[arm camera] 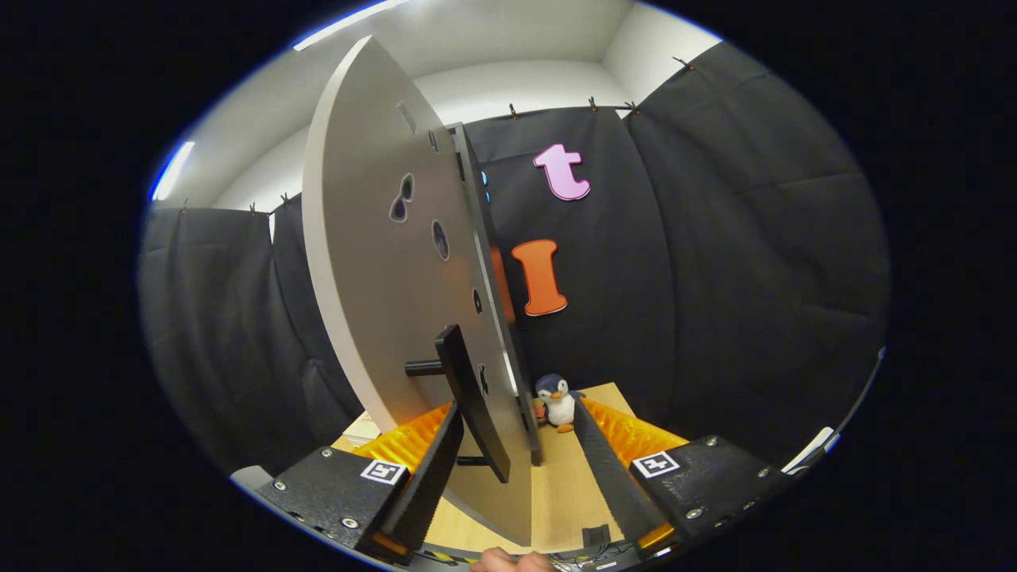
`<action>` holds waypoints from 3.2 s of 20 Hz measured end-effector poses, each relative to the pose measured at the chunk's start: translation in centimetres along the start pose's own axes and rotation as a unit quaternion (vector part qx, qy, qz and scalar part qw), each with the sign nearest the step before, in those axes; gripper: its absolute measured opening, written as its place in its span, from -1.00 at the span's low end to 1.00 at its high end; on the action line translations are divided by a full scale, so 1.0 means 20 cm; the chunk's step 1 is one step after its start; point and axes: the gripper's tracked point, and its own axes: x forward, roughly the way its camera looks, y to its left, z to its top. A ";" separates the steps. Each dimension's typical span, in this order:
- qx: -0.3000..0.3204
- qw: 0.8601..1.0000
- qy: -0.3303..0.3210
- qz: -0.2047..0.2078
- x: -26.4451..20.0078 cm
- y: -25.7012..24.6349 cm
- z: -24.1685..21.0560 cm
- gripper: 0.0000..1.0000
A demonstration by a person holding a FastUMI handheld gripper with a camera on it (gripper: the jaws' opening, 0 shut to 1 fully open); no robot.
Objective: Open the shoe cabinet door, grab the shoes and put them into the shoe cabinet, then close the shoe cabinet door.
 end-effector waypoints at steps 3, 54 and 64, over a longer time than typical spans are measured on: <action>-0.014 1.000 0.004 0.003 0.01 0.16 -0.02 0.77; -0.056 0.996 0.026 0.064 1.15 1.54 -0.07 0.85; -0.006 0.996 0.052 0.076 1.12 1.62 -0.12 0.85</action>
